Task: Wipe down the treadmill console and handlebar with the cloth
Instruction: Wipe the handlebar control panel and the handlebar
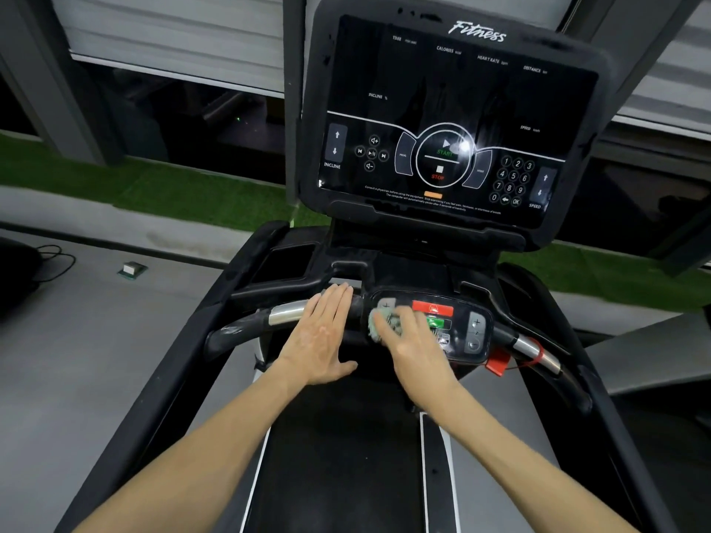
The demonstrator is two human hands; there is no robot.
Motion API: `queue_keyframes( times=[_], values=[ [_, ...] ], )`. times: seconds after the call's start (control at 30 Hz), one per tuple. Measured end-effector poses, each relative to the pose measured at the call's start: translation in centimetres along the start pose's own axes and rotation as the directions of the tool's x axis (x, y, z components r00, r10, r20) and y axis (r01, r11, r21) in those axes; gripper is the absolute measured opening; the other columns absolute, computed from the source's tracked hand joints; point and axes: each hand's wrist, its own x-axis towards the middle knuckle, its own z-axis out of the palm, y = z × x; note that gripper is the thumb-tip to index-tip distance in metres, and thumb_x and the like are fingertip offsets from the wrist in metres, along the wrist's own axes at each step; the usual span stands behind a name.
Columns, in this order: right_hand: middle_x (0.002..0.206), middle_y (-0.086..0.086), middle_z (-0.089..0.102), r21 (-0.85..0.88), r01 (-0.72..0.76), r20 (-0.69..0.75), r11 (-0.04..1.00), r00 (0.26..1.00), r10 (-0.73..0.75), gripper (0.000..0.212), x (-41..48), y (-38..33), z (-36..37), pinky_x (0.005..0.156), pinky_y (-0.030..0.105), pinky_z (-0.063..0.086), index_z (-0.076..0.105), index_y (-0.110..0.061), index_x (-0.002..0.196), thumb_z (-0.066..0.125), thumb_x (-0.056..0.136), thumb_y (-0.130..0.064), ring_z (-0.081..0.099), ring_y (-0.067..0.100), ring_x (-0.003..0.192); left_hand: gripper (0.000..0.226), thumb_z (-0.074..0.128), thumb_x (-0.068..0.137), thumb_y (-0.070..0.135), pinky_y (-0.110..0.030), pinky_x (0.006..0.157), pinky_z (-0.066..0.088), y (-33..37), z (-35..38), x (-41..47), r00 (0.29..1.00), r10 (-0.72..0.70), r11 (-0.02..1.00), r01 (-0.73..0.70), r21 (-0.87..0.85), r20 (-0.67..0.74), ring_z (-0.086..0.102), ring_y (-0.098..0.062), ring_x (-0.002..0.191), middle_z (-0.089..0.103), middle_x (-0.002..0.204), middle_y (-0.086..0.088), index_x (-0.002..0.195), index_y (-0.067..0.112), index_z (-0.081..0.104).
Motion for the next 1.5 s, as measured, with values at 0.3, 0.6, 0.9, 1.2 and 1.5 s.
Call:
queue_keyframes(
  times=[0.3, 0.6, 0.9, 1.2, 1.5],
  values=[
    [0.098, 0.019, 0.056, -0.031, -0.084, -0.061, 0.996, 0.995, 0.082, 0.061, 2.8, 2.1, -1.2, 0.053, 0.030, 0.045, 0.066, -0.003, 0.113, 0.071, 0.056, 0.018, 0.053, 0.029, 0.076, 0.122, 0.062, 0.077, 0.065, -0.041, 0.124, -0.002, 0.1, -0.3, 0.0, 1.000, -0.002, 1.000, 0.001, 0.014, 0.014, -0.005, -0.027, 0.152, -0.003, 0.164, -0.014, 0.154, 0.003, -0.010],
    [0.097, 0.014, 0.053, 0.040, 0.039, 0.057, 0.998, 0.997, -0.041, 0.064, -1.3, 1.5, 0.0, 0.056, 0.028, 0.048, 0.063, -0.008, 0.117, 0.075, 0.058, 0.013, 0.052, 0.025, 0.081, 0.114, 0.018, 0.079, 0.086, -0.034, 0.120, -0.009, 0.1, -0.1, 0.0, 1.000, -0.010, 0.996, 0.008, -0.094, -0.023, 0.000, -0.024, 0.152, 0.005, 0.164, -0.013, 0.155, 0.003, 0.000],
    [0.105, 0.018, 0.053, 0.015, 0.035, 0.043, 0.999, 0.998, -0.035, 0.065, -2.5, 2.3, -0.2, 0.066, 0.033, 0.053, 0.059, -0.006, 0.124, 0.073, 0.063, 0.011, 0.053, 0.029, 0.090, 0.106, 0.003, 0.086, 0.081, -0.037, 0.121, 0.000, 0.3, 0.6, 0.0, 0.995, -0.030, 0.993, 0.018, -0.117, -0.100, 0.012, -0.026, 0.151, 0.019, 0.161, -0.016, 0.155, 0.001, 0.012],
    [0.104, 0.018, 0.054, 0.024, -0.096, -0.040, 0.995, 0.994, 0.097, 0.066, 1.5, 3.7, -1.2, 0.058, 0.032, 0.051, 0.060, -0.007, 0.121, 0.072, 0.061, 0.013, 0.052, 0.029, 0.084, 0.104, 0.006, 0.086, 0.081, -0.035, 0.121, -0.003, 0.0, 0.7, 0.1, 0.996, -0.027, 0.996, 0.020, -0.086, -0.082, 0.007, -0.022, 0.152, 0.015, 0.163, -0.013, 0.156, 0.003, 0.009],
    [0.103, 0.018, 0.053, 0.098, -0.033, 0.010, 0.995, 0.999, 0.032, 0.063, -0.9, 3.6, -0.4, 0.054, 0.037, 0.054, 0.058, -0.007, 0.121, 0.069, 0.063, 0.016, 0.052, 0.031, 0.086, 0.102, 0.013, 0.088, 0.080, -0.041, 0.123, 0.009, -0.1, 1.2, 0.3, 0.994, -0.025, 0.996, 0.015, -0.091, -0.111, 0.016, -0.026, 0.150, 0.023, 0.160, -0.017, 0.154, 0.002, 0.014]
  ],
)
